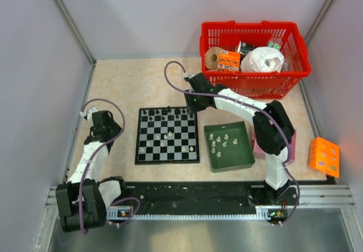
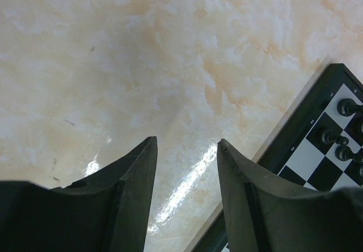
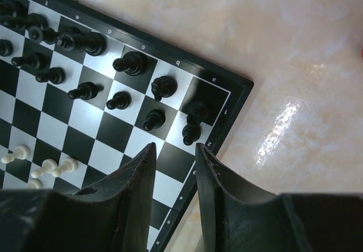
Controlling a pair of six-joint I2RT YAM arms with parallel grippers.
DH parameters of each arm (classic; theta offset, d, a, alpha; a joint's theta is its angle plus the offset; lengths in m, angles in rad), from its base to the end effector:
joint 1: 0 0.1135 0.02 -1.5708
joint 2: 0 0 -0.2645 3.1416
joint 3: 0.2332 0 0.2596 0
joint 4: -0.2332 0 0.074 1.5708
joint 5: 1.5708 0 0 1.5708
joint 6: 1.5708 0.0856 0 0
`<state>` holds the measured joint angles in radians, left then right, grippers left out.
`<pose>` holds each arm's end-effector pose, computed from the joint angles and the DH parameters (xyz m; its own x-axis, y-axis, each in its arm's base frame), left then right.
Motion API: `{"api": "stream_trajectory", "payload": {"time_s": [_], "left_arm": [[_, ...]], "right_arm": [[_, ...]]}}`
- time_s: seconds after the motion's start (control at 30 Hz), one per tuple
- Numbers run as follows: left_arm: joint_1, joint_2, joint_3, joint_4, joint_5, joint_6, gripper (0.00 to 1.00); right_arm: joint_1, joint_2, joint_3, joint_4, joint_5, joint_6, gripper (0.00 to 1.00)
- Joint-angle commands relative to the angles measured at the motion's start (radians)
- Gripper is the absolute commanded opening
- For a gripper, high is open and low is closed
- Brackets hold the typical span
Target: Set up the chess pieces on the board
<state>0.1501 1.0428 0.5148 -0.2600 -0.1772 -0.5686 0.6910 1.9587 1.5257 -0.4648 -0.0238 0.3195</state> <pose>0.2417 0.0518 0.1544 -0.4452 -0.6034 -0.6616 -0.6050 0.7474 -0.2744 0.3639 0.3036 0.1820 -0.7758 -0.2341 -0.5859 -0.4265 0.8790 0.2134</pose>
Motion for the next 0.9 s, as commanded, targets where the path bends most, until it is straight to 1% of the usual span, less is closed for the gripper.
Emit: {"api": "stream_trajectory", "payload": {"time_s": [0.0, 0.4, 0.67, 0.87], "left_arm": [[-0.003, -0.013, 0.016, 0.042, -0.013, 0.009, 0.52], [-0.001, -0.007, 0.016, 0.047, 0.01, -0.007, 0.52], [-0.003, -0.009, 0.019, 0.045, 0.016, -0.01, 0.52], [-0.003, -0.007, 0.016, 0.05, 0.016, -0.013, 0.52]], "right_arm": [[0.001, 0.011, 0.044, -0.009, -0.001, 0.015, 0.34], [-0.001, 0.06, 0.073, -0.044, -0.001, 0.006, 0.29], [-0.001, 0.085, 0.085, -0.052, -0.002, 0.003, 0.23], [0.002, 0.086, 0.091, -0.052, -0.001, -0.007, 0.21]]}}
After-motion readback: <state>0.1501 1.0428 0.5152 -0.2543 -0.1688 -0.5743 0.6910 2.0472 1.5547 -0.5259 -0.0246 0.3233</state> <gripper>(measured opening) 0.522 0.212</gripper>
